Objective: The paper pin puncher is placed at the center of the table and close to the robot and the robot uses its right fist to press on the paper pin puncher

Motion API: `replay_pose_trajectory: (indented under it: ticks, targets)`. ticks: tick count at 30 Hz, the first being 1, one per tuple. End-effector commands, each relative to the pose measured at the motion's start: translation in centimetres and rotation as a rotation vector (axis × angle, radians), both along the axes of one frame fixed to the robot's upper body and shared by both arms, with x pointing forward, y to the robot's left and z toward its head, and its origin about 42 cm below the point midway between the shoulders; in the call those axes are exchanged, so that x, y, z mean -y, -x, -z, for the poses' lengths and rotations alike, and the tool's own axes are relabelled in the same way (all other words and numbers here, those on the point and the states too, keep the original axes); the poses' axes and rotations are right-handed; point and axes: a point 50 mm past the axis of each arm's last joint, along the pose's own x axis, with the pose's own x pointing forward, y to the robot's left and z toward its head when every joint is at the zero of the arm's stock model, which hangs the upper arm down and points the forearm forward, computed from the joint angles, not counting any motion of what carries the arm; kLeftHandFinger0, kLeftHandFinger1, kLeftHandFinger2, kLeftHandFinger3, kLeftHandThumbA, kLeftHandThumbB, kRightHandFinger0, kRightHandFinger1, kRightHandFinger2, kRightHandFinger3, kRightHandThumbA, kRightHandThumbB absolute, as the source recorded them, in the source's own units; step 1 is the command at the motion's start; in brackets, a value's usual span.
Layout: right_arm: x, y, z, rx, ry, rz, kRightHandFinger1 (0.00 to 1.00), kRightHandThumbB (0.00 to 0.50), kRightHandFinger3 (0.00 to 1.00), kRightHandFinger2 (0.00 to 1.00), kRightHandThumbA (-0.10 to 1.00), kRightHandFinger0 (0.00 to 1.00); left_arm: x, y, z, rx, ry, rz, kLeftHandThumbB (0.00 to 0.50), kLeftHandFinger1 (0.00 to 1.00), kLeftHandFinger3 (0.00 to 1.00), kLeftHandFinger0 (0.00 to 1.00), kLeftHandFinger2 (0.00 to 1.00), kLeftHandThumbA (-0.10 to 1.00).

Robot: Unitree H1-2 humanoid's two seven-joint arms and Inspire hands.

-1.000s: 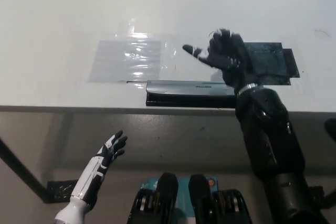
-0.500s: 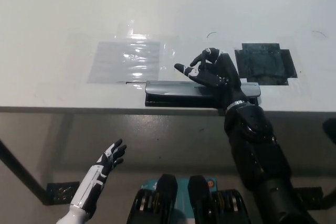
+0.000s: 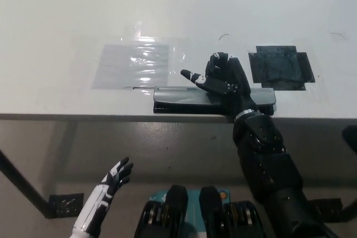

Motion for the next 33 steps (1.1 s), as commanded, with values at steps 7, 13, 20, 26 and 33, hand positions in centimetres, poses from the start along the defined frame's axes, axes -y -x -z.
replay_pose_trajectory:
  ticks: [7,13,20,26,33]
  targets:
    - [0.7,5.2,11.6,-0.33,0.093,0.001,0.0,0.167,0.08,0.15,1.0,0.0,-0.1,1.4,-0.1,0.032,-0.008,0.012,0.272,1.0,1.0,1.0,1.0,1.0]
    - [1.7,5.8,13.0,-0.373,0.119,0.019,0.0,0.166,0.07,0.03,1.0,0.0,-0.2,1.0,-0.4,0.044,-0.011,0.019,0.241,1.0,1.0,1.0,1.0,1.0]
    - [2.0,5.8,13.2,-0.382,0.125,0.025,0.0,0.168,0.03,0.01,1.0,0.0,-0.3,0.9,-0.4,0.042,-0.01,0.017,0.263,1.0,1.0,1.0,1.0,1.0]
    - [1.8,6.5,13.9,-0.397,0.117,0.031,0.0,0.172,0.0,0.0,1.0,0.0,-0.3,1.0,-0.4,0.047,-0.024,0.014,0.262,1.0,1.0,1.0,1.0,1.0]
    - [1.4,0.5,2.1,-0.011,-0.002,0.039,0.0,0.19,0.07,0.17,1.0,0.0,-0.3,-0.1,-1.1,0.059,-0.001,0.009,0.274,1.0,1.0,1.0,1.0,1.0]
